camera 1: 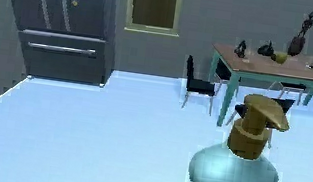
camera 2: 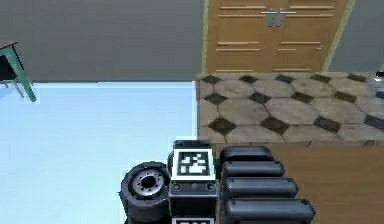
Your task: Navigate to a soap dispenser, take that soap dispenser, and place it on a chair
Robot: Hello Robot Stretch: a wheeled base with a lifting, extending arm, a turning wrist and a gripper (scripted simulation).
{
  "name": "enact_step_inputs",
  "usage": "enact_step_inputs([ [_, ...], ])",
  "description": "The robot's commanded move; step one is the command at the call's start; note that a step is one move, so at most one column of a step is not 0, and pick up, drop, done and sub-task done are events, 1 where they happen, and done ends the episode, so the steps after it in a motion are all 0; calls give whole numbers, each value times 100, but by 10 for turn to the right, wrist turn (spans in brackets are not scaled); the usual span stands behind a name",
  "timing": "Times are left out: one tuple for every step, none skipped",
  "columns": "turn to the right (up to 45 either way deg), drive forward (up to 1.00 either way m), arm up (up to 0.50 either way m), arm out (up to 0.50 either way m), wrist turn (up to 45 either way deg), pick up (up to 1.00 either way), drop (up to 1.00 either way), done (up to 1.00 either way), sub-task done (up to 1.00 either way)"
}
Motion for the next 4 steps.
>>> enact_step_inputs([
  [-150, 0, 0, 0, 0, 0, 0, 0, 0],
  [0, 10, 0, 0, 0, 0, 0, 0, 0],
  [360, 0, 0, 0, 0, 0, 0, 0, 0],
  [0, 100, 0, 0, 0, 0, 0, 0, 0],
])
